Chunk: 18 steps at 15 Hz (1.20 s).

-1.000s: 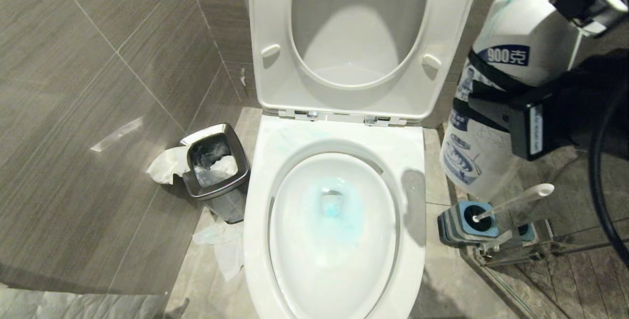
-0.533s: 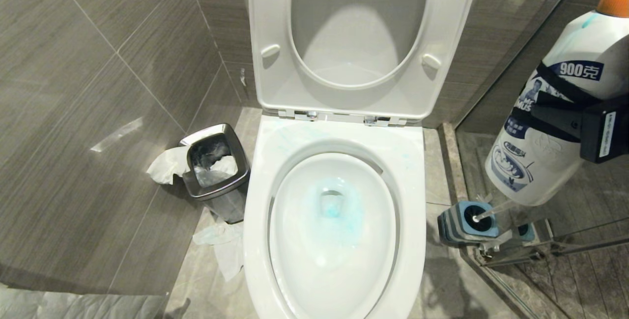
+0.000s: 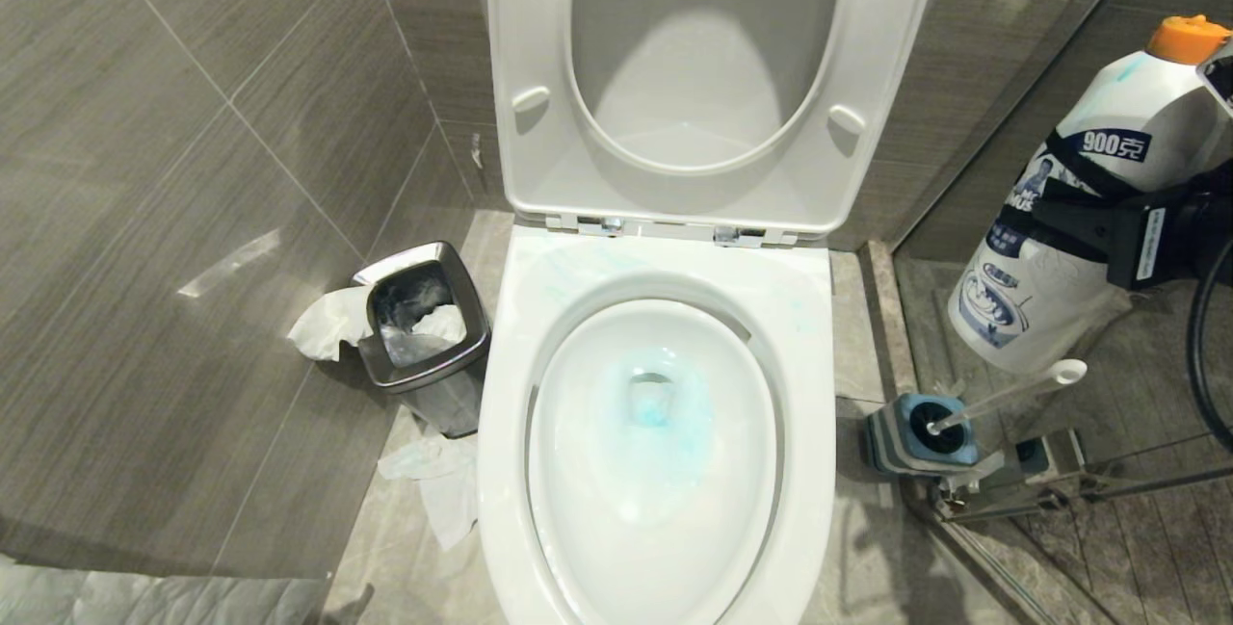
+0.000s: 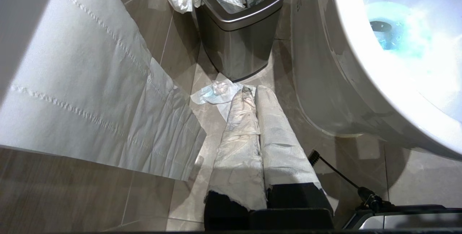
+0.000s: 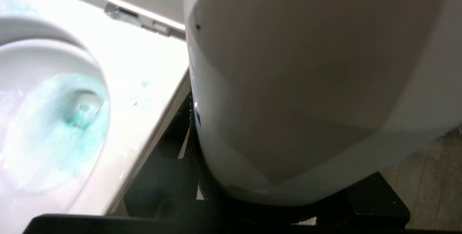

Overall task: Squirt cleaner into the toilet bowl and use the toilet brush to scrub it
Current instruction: Place the cleaning agent on the floor

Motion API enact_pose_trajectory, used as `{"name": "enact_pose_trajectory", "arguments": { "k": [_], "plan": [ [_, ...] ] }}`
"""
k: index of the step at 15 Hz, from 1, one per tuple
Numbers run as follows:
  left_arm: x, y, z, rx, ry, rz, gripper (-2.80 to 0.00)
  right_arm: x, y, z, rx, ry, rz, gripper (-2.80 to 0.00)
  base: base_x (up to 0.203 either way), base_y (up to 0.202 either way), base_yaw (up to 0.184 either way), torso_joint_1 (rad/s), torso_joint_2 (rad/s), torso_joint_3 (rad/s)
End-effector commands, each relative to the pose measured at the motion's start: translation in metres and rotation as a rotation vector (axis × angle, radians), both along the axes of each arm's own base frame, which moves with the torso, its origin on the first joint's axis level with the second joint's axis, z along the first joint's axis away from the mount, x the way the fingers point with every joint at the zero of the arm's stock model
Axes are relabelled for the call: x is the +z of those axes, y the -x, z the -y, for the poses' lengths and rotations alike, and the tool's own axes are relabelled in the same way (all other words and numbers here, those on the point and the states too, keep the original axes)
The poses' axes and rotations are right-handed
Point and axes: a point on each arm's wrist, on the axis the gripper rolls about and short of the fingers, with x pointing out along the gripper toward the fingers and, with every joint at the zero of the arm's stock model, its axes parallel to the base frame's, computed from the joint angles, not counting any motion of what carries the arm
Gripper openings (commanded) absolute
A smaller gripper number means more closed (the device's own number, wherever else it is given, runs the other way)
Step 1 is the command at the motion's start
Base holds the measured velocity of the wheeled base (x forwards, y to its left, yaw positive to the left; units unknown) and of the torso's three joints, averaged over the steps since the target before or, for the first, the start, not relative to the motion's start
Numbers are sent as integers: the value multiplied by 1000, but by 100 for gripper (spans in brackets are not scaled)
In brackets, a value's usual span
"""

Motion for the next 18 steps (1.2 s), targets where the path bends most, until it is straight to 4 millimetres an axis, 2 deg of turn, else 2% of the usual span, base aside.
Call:
{"name": "enact_pose_trajectory", "arguments": {
  "k": [1, 11, 18],
  "plan": [
    [0, 0, 0, 0, 0, -2, -280, -14, -23, 7, -13, 1, -29, -280, 0, 0, 0, 0, 0, 0],
    [0, 0, 0, 0, 1, -2, -280, -61, -91, 27, -50, -16, -7, -280, 0, 0, 0, 0, 0, 0],
    [0, 0, 0, 0, 0, -2, -280, -94, -127, 30, -74, -4, 24, -280, 0, 0, 0, 0, 0, 0]
  ]
}}
